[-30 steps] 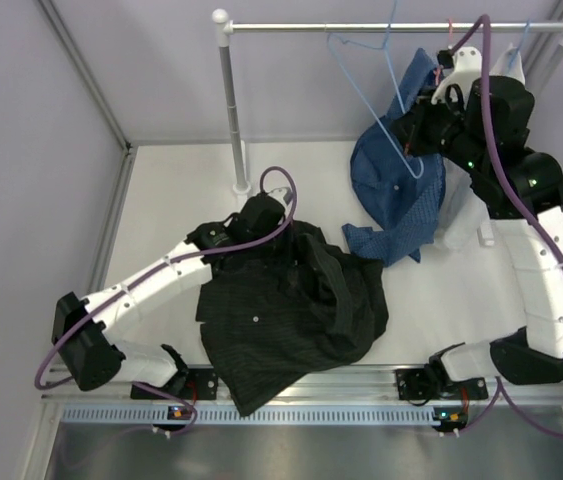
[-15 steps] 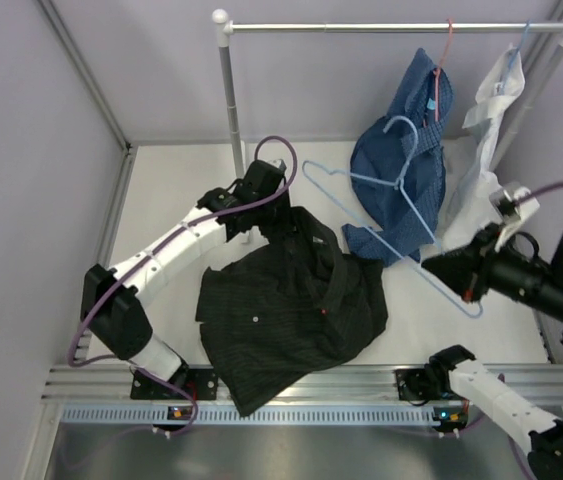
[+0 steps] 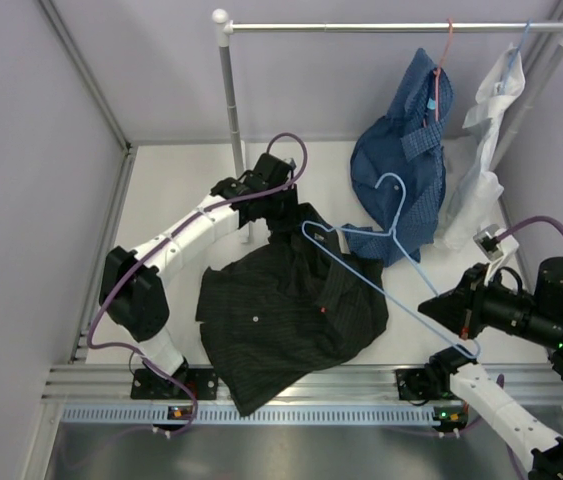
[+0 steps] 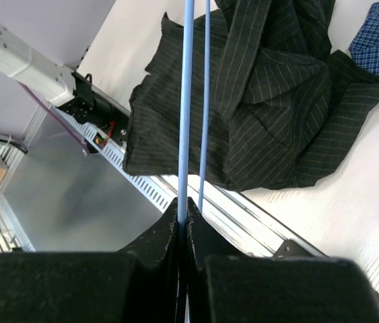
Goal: Place the shirt on the hanger
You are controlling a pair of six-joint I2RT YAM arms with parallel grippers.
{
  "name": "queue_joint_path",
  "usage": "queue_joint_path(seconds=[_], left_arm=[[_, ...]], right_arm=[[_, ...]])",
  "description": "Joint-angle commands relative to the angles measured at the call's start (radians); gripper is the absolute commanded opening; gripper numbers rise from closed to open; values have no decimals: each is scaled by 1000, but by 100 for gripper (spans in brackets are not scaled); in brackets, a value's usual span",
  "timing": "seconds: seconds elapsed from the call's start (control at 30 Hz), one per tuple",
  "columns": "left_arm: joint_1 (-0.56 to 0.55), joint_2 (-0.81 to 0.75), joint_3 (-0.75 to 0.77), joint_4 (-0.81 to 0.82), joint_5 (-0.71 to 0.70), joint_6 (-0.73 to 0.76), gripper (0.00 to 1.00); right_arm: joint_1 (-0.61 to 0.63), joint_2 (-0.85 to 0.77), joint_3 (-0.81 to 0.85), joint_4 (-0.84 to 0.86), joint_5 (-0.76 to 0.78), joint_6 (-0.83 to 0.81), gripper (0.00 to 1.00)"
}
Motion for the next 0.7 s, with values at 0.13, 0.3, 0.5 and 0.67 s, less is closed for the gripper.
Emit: queue_joint_path(seconds=[0.13,0.3,0.5,0.67], left_arm=[[-8,-39,34,7,78,-32,0],[-34,-83,9,8,83,-56,0],[-75,-118,52,7,149,-46,0],[-86,-146,153,7,271,-3,0]], right_arm=[[-11,22,-51,-26,63,5,0],[-13,82,-37,-18,155,-22,0],[-13,145,-54,80,105,-32,0],[-11,168,-98,236,-70,-29,0]])
